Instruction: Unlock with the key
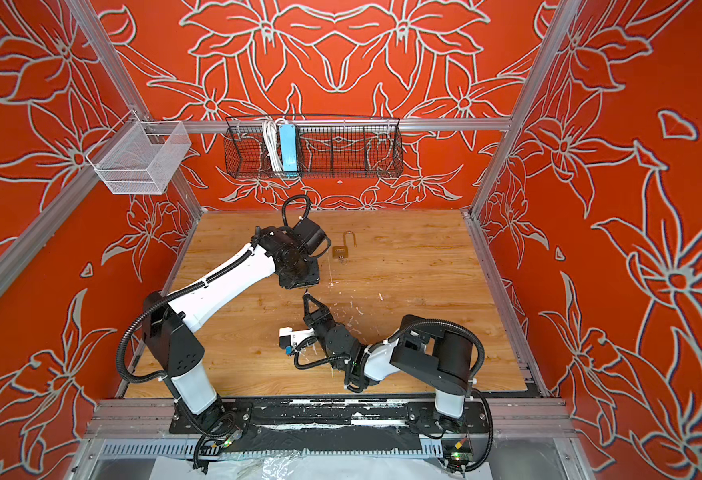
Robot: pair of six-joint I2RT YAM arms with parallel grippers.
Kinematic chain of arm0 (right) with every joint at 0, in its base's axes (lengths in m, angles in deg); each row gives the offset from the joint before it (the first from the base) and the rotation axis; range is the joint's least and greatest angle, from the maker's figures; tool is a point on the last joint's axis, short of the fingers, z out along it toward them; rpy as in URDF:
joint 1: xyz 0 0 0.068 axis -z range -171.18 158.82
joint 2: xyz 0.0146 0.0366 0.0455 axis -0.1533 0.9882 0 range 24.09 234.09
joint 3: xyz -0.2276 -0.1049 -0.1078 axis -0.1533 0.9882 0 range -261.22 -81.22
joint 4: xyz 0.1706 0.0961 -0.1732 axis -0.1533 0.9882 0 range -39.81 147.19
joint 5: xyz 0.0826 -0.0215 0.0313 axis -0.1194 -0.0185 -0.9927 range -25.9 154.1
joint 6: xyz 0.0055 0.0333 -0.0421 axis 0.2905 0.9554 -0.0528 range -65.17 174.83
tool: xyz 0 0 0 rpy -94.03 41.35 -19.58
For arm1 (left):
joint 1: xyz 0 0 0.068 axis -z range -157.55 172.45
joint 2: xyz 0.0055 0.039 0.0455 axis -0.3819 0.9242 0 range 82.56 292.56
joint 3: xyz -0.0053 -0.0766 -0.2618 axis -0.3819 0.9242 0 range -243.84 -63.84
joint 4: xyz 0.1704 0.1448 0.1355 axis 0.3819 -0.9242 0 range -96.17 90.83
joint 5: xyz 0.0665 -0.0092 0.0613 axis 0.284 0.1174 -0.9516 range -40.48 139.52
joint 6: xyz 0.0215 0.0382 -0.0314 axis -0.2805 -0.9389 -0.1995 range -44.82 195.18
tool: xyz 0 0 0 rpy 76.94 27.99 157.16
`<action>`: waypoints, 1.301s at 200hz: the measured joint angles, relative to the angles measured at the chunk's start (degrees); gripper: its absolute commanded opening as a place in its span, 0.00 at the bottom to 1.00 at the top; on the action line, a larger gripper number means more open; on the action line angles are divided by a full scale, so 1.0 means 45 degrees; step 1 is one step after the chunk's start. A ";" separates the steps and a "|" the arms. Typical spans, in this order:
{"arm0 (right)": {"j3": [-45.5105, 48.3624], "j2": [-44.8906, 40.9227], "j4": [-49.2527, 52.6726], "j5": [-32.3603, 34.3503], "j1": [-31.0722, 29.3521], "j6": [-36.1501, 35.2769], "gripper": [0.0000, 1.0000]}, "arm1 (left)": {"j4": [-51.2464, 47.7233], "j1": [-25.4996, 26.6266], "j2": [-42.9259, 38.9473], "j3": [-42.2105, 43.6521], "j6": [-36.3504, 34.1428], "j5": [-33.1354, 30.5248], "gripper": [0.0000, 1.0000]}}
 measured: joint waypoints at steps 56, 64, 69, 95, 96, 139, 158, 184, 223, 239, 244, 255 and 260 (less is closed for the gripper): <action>0.0612 -0.0597 0.0068 -0.0272 -0.0078 0.0029 0.00 | -0.0087 0.0097 0.0010 -0.0063 -0.0155 0.0559 0.00; 0.0738 -0.0738 0.0112 -0.0219 -0.0141 0.0058 0.00 | -0.0087 0.0097 0.0010 -0.0058 -0.0223 0.0767 0.00; 0.0826 -0.0806 0.0126 -0.0160 -0.0194 0.0092 0.00 | -0.0053 0.0078 0.0010 -0.0039 -0.0257 0.0928 0.00; 0.1243 -0.0937 0.0267 0.0189 -0.0675 0.0272 0.00 | 0.0340 -0.0340 -0.0233 0.0816 -0.0369 0.2006 0.00; 0.1258 -0.0937 0.0282 0.0214 -0.0719 0.0277 0.00 | 0.0364 -0.0379 -0.0262 0.0884 -0.0364 0.2103 0.00; 0.1651 -0.1185 0.0155 0.1112 -0.2176 0.0432 0.00 | 0.0034 -0.1525 -0.0641 0.1860 -0.0087 0.1734 0.00; 0.2059 -0.1520 0.0053 0.1302 -0.2875 0.0724 0.00 | -0.0214 -0.1817 -0.0583 0.1792 0.0165 0.0767 0.00; 0.2633 -0.2599 0.0189 0.1540 -0.3313 0.1885 0.00 | -0.1044 -0.1996 0.0398 0.0986 0.0389 -0.0170 0.00; 0.4129 -1.0044 0.3594 0.0957 -0.1452 0.7563 0.00 | -0.0160 -0.2317 0.3274 0.1209 -0.0024 0.0146 0.00; 0.4221 -1.4362 0.6392 -0.0277 0.0500 1.0826 0.00 | 0.1137 -0.2375 0.3279 0.3050 -0.0112 0.0690 0.00; 0.4265 -1.5514 0.6878 -0.0500 0.1005 1.1628 0.00 | 0.1457 -0.2385 0.3157 0.3580 -0.0073 0.0913 0.00; 0.4396 -1.7622 0.7737 -0.1205 0.2098 1.3274 0.00 | 0.2254 -0.2380 0.2341 0.4488 -0.0068 0.1185 0.00; 0.4430 -1.8195 0.8063 -0.1501 0.2404 1.3857 0.00 | 0.2531 -0.2370 0.1962 0.4833 -0.0019 0.1326 0.00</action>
